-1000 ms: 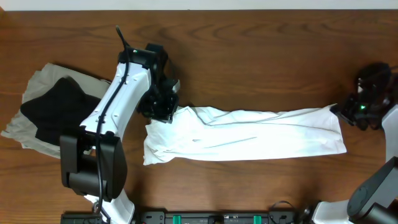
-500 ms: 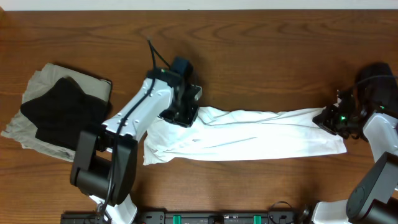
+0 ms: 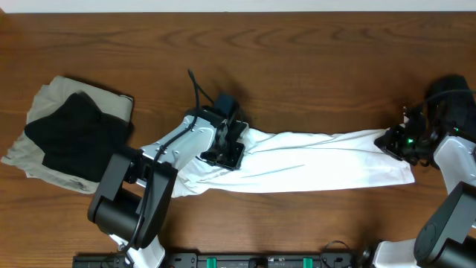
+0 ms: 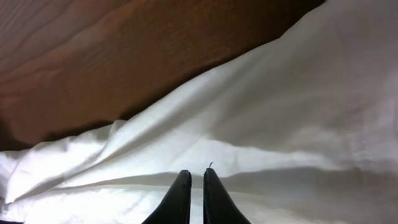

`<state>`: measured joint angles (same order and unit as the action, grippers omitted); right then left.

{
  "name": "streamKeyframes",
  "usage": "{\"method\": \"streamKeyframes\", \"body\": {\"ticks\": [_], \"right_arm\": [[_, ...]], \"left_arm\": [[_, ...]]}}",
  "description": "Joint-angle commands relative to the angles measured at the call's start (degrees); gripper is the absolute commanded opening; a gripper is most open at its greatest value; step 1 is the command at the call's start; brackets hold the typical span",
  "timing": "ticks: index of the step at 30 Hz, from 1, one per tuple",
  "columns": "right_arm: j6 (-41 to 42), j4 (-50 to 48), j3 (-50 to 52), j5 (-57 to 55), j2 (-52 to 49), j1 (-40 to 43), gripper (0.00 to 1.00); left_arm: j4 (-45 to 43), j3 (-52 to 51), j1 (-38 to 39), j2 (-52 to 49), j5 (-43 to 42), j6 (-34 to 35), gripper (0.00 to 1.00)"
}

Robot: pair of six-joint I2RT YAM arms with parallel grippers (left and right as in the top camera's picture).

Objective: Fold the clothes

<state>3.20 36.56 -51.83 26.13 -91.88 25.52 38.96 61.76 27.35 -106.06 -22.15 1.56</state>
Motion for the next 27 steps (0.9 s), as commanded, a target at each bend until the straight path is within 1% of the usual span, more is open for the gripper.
{"method": "streamKeyframes", "body": {"ticks": [1,3,6,10,12,14,15,16,20,22,25,27], "right_arm": [[-0.3,-0.3,0.3,0.6,-0.2,-0.4,0.11],[0.2,-0.5,0.2,-0.5,-0.2,-0.3,0.16],[3.8,0.2,-0.7,-5.0,0.7,0.6,0.23],[4.7,1.6,-4.0,-4.5,3.0,3.5,0.29],[4.1,3.3,-6.3,-4.5,4.2,4.9,0.4],[0.7,5.5,-8.3,-4.5,5.2,6.1,0.49],[-1.0,6.8,-9.1,-4.6,5.6,6.6,0.49],[-1.1,7.7,-9.5,-4.9,5.8,7.0,0.47],[-2.7,10.0,-9.0,-7.5,5.0,8.2,0.47],[-2.7,10.4,-8.7,-10.9,3.9,8.6,0.47],[-3.9,8.5,-8.3,-11.5,2.1,8.7,0.46],[-6.3,7.5,-8.3,-11.5,0.5,8.7,0.45]], "left_arm": [[1.1,-0.7,0.0,0.0,0.1,0.2,0.34],[1.9,-0.5,0.0,0.6,0.1,0.2,0.34],[4.0,0.2,0.0,2.2,0.6,0.0,0.34],[5.1,0.8,-0.1,6.4,3.3,0.0,0.34],[5.1,0.8,-0.4,9.3,5.5,0.0,0.35],[5.1,0.8,-0.9,11.6,8.2,0.0,0.43],[5.1,0.8,-1.2,12.5,9.2,0.0,0.46],[5.0,0.8,-1.6,13.2,9.8,0.0,0.48],[5.2,0.7,-3.1,13.6,9.6,1.9,0.47],[5.6,0.7,-3.2,13.6,8.0,2.2,0.48],[5.8,0.7,-3.2,13.6,5.0,2.2,0.48],[6.0,0.6,-3.2,13.6,3.0,2.3,0.48]]}}
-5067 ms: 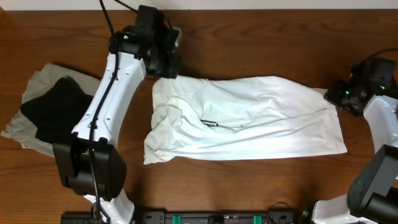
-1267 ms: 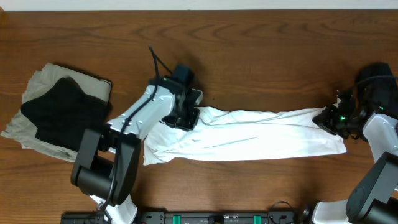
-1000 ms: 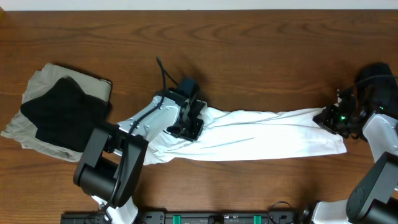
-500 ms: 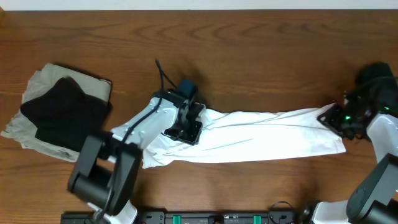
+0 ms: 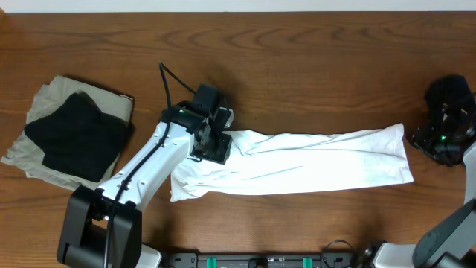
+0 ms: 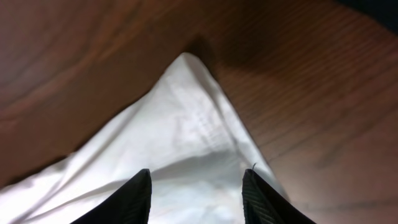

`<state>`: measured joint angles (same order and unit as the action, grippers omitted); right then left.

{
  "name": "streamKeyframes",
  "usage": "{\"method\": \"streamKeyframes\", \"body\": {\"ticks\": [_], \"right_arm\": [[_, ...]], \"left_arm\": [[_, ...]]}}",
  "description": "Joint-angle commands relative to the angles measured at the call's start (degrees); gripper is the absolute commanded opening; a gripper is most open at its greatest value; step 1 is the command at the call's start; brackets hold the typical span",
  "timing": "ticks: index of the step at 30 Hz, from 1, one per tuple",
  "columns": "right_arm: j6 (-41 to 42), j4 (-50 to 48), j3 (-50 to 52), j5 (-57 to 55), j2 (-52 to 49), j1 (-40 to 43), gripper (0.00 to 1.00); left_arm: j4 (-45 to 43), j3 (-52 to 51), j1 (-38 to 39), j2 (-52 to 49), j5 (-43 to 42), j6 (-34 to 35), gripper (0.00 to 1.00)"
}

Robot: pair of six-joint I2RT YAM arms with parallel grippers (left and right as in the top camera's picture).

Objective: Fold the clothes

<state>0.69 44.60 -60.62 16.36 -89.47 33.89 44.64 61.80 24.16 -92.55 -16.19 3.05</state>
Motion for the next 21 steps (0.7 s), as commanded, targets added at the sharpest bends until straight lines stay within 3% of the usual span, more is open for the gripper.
{"method": "streamKeyframes", "body": {"ticks": [1,6,12,21], "right_arm": [[-5.2,-0.7,0.5,-1.8,-3.0,0.3,0.46],[-8.7,0.2,0.5,-1.8,-7.6,0.3,0.5],[-9.6,2.3,0.5,-2.1,-12.6,0.4,0.69],[-9.6,2.1,0.5,2.6,-20.2,0.4,0.67]], "left_arm": [[0.5,0.6,0.0,0.1,-3.3,0.7,0.47],[1.4,0.6,0.0,0.1,-3.3,0.7,0.47],[1.4,0.6,0.0,0.1,-3.3,0.7,0.47],[1.4,0.6,0.0,0.1,-3.3,0.7,0.47]]}}
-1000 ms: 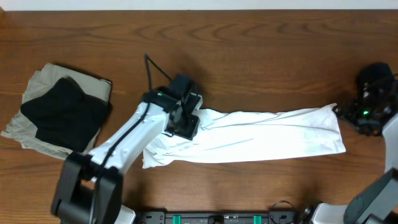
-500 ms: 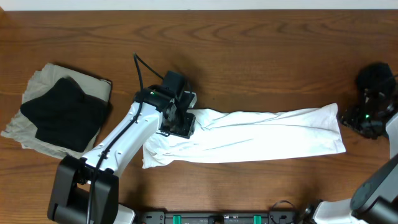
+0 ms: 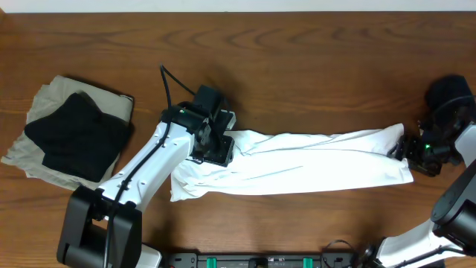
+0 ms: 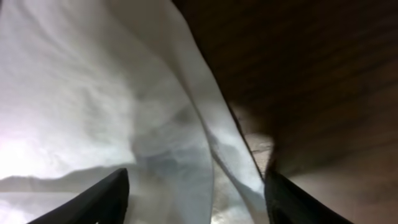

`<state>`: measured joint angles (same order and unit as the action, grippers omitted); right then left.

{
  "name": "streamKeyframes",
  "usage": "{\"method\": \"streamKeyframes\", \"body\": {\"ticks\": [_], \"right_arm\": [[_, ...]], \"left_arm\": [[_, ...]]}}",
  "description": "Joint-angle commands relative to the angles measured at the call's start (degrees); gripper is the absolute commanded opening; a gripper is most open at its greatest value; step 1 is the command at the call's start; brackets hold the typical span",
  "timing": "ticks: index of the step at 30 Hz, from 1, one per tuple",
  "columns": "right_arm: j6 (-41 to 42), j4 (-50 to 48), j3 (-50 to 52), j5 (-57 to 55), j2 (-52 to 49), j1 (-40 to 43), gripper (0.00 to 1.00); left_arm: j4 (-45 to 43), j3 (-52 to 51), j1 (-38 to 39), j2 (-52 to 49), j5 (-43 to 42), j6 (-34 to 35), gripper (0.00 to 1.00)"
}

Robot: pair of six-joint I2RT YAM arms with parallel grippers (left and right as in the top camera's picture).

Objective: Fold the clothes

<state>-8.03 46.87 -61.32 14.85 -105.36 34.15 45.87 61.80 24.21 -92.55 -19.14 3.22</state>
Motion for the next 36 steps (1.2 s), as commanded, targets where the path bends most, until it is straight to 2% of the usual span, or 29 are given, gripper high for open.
{"method": "streamKeyframes", "body": {"ticks": [1,3,11,12,16,18,25,29,36], "right_arm": [[-0.9,-0.1,1.2,5.6,-5.1,0.1,0.66],[-0.9,0.0,1.2,7.6,-6.7,-0.2,0.66],[-0.8,0.4,1.2,9.9,-8.7,-1.9,0.43],[-0.8,0.4,1.2,9.9,-8.7,-2.0,0.38],[-0.8,0.4,1.2,9.8,-8.7,-1.9,0.08],[-0.6,0.3,1.2,9.7,-8.7,-1.9,0.01],[3.1,2.9,-2.6,6.2,-8.1,-1.1,0.01],[4.0,7.1,-8.3,5.4,-5.7,-0.4,0.01],[8.7,14.3,-19.1,-4.3,2.3,-0.2,0.01]], "left_arm": [[0.1,0.6,0.0,0.1,-0.3,0.5,0.47],[0.1,0.6,0.0,0.0,-0.3,0.5,0.47],[0.1,0.6,0.0,0.1,-0.3,0.5,0.47],[0.1,0.6,0.0,0.1,-0.3,0.5,0.48],[0.2,0.6,0.0,0.1,-0.3,0.5,0.47],[0.2,0.6,0.0,0.1,-0.3,0.5,0.47],[0.4,0.6,0.0,0.1,-0.3,0.5,0.48],[0.5,0.6,0.0,0.1,-0.3,0.5,0.48],[0.5,0.6,0.0,0.1,-0.3,0.5,0.47]]}}
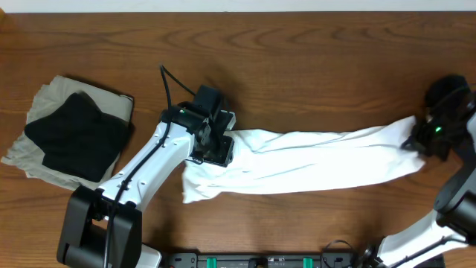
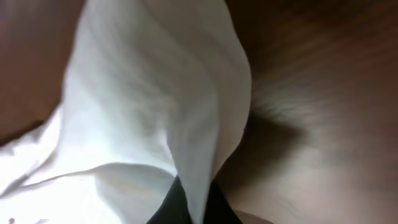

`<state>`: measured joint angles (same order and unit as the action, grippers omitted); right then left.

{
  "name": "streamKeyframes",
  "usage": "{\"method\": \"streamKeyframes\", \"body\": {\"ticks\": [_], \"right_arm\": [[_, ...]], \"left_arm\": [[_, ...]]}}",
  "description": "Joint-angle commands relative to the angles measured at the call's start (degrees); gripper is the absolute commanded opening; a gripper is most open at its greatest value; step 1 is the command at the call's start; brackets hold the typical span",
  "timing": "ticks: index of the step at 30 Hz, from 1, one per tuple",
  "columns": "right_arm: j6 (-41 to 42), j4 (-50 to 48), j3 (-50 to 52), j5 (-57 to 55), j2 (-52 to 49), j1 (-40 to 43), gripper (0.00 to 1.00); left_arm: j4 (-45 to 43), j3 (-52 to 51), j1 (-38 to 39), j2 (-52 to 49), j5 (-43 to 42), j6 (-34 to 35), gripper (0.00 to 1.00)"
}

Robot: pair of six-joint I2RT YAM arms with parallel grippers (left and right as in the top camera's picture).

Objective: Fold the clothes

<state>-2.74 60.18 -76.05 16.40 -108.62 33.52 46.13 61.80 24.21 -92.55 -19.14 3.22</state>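
Note:
A long white garment (image 1: 312, 160) lies stretched across the brown table. My left gripper (image 1: 213, 149) sits on its upper left corner and seems shut on the cloth there. At the far right, my right gripper (image 1: 415, 141) holds the garment's upper right corner, raised a little off the table. In the right wrist view the white garment (image 2: 143, 112) runs down into my right gripper (image 2: 196, 202), whose dark fingers are closed with a fold of cloth pinched between them. The lower left corner of the garment hangs loose near the left arm.
A pile of clothes (image 1: 71, 138), black on top of beige, rests at the far left of the table (image 1: 312, 67). The left arm's white links cross the front left area. The right arm's base stands at the front right edge.
My right gripper was open around the garment's right edge; now it is shut on that corner, farther up and right. The garment's lower left corner has shifted right. The left gripper is unmoved.
At first both grippers were on the garment's ends, the right one shut. Then the right gripper stood open, off the cloth to the right, and the left had shifted up-left. Then the right was open at the right edge, and now it is shut on that corner, the cloth stretched.

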Motion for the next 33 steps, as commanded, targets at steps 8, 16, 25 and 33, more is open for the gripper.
{"method": "streamKeyframes", "body": {"ticks": [8,16,25,33], "right_arm": [[5.5,4.3,-7.9,-7.0,16.1,-1.5,0.01],[9.8,9.8,-7.6,-22.9,19.4,-13.2,0.01],[17.0,7.8,-1.8,-33.1,19.4,-24.6,0.01],[18.3,6.0,5.4,-36.5,19.4,-28.6,0.01]], "left_arm": [[0.3,0.6,-0.7,1.3,-0.3,0.3,0.46],[0.4,0.6,-3.1,7.5,-0.3,0.3,0.46],[4.1,0.6,-3.1,10.3,-0.3,0.3,0.46],[4.8,0.6,-3.1,10.3,-0.3,0.3,0.46]]}}
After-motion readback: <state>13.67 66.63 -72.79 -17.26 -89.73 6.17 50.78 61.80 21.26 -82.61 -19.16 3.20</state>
